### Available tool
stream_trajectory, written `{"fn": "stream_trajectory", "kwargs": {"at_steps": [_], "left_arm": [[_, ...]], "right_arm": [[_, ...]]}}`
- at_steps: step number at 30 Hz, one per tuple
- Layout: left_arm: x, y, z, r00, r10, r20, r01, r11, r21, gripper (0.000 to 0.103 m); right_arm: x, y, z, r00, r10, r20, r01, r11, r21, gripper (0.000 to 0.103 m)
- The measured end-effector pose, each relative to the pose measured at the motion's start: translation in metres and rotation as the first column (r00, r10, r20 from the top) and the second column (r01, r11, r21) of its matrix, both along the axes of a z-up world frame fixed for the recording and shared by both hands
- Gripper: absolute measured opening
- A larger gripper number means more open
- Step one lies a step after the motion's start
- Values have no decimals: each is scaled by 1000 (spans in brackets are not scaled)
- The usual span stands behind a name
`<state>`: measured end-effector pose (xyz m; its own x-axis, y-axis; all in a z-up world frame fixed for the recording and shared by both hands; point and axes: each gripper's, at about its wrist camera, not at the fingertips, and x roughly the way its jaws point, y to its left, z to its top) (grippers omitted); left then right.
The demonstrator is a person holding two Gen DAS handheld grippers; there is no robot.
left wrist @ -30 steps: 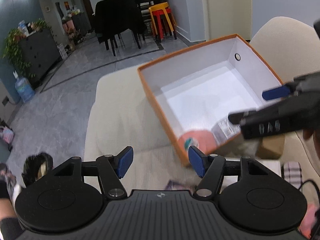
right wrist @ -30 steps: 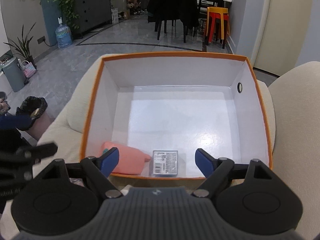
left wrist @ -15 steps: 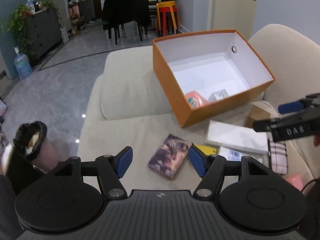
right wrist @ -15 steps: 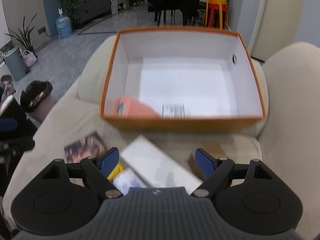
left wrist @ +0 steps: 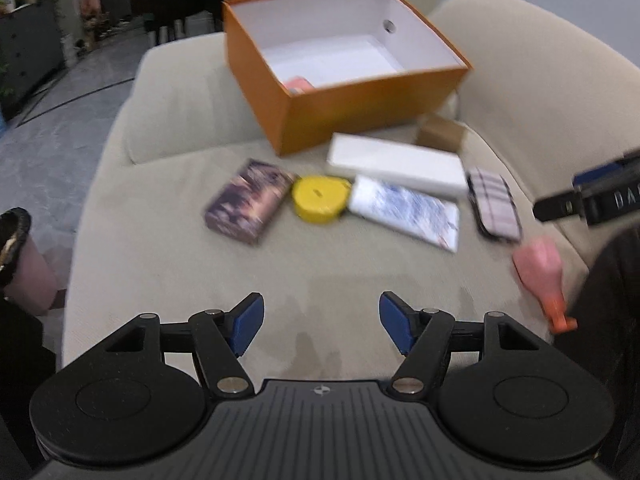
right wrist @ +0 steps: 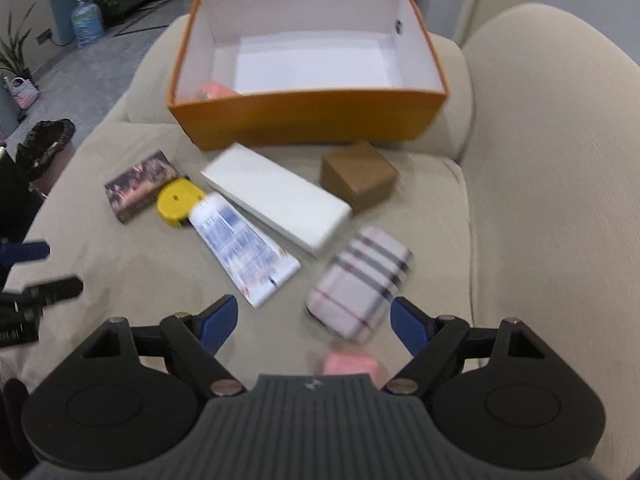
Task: Organize rigid objects
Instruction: 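Grasp the pink bottle with the right tool while the left tool grasps the blue shampoo bottle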
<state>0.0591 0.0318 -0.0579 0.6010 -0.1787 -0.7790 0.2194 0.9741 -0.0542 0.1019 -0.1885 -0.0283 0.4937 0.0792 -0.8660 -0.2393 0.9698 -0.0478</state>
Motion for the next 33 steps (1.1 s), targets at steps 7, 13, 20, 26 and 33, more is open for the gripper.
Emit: {"fn": "stream_trajectory", "kwargs": {"at_steps": [7,13,20,26,33], "left_arm": [[-27,-16,-11,986,-166,29,166,986,18,88],[-49,-34,-17,929,-367,42,365,930,55,88],[-66,-60,-29,785,-620,-5,608,768,200,88],[-54,-65,-44,688,-722,-73,714,655,245,81],[-34,-68,-61,638,-750,-172,764,589,265,74]], "right_arm": [[-12,-11,-10,998,-26,-55,23,998,-58,84],[-16,-14,-26,993,-43,-107,33,995,-98,85],[-20,-8,-35,990,-37,-133,23,994,-106,85],[-20,-10,-38,987,-39,-153,21,993,-119,85],[-14,-21,-50,981,-73,-181,48,989,-141,85]]}}
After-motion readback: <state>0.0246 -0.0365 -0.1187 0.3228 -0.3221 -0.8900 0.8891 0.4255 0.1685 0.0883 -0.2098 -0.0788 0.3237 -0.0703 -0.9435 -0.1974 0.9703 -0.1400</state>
